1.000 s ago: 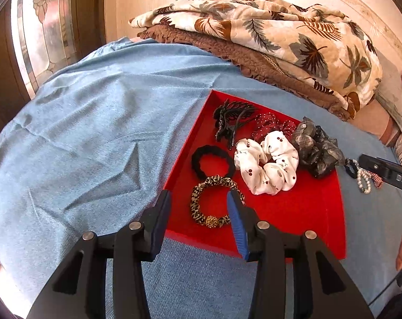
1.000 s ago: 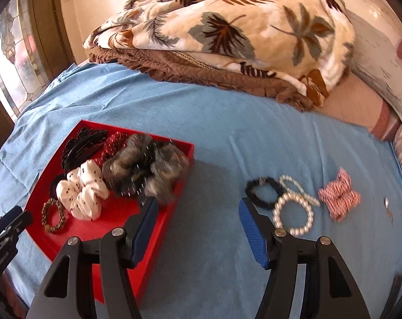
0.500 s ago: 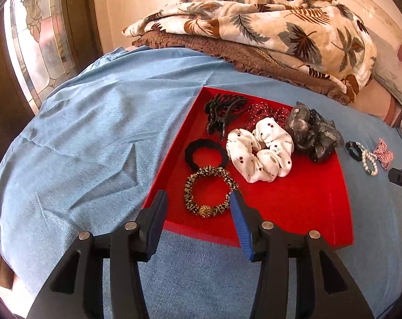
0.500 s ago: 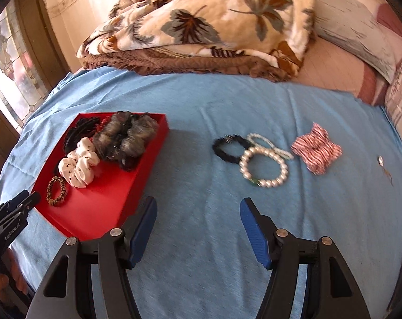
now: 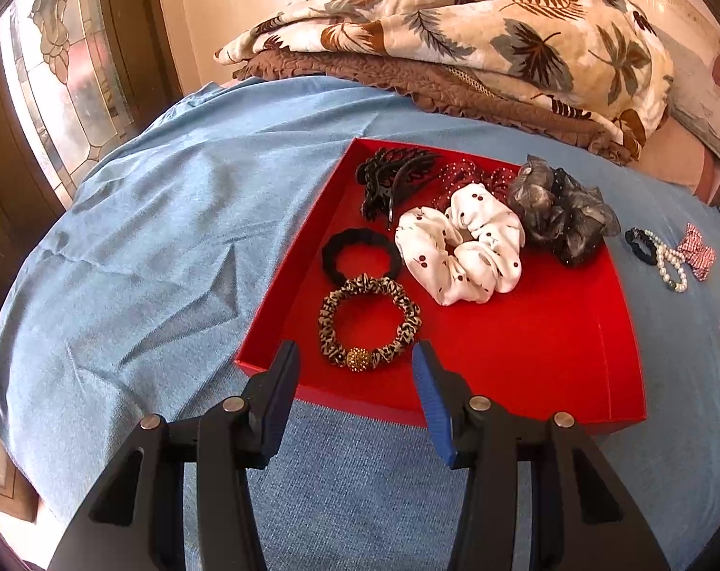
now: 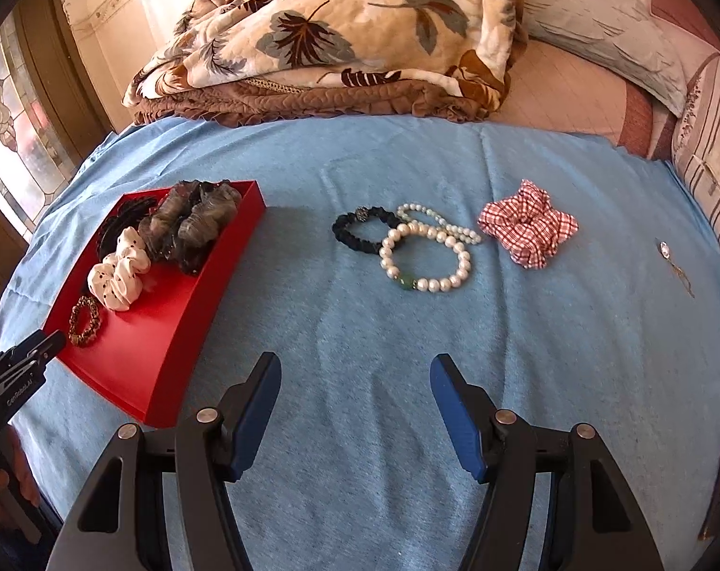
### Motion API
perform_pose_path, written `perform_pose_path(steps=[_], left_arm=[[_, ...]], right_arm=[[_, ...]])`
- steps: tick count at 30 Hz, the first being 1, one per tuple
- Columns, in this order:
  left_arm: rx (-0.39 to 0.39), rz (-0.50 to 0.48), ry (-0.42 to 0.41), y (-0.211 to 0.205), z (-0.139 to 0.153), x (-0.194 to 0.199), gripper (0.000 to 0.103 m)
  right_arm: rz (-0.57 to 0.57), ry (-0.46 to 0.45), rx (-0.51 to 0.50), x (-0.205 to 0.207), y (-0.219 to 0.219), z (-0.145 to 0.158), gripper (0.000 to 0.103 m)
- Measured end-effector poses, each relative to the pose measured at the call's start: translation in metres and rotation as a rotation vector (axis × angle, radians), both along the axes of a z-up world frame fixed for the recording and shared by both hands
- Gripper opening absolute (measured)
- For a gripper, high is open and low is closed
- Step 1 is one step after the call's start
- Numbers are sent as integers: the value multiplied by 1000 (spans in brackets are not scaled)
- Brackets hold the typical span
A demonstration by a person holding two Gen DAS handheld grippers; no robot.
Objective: Organize jewelry
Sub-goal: 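Open both tools and withdraw them from the red tray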
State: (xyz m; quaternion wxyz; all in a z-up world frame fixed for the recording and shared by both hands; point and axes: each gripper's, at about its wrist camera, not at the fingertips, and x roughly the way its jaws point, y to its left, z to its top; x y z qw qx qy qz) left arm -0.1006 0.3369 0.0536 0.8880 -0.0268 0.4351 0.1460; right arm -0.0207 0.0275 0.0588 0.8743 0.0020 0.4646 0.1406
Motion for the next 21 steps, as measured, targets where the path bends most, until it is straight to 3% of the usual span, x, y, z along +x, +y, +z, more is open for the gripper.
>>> perform_pose_path(steps=[12, 16, 18, 21], left_arm=[[47, -18, -76, -28, 16, -22, 48], [-2, -84, -87, -51, 34, -23, 49], [-27, -125, -96, -68, 45, -20, 58], [-70, -201, -95, -99, 56, -8, 60]], right_arm=[[-83, 0, 34, -10, -61, -9, 70], [-147, 0, 54, -9, -98, -13, 71], [-173, 1, 65, -6, -114, -15, 71], [-210, 1, 88, -2, -136, -21, 71]])
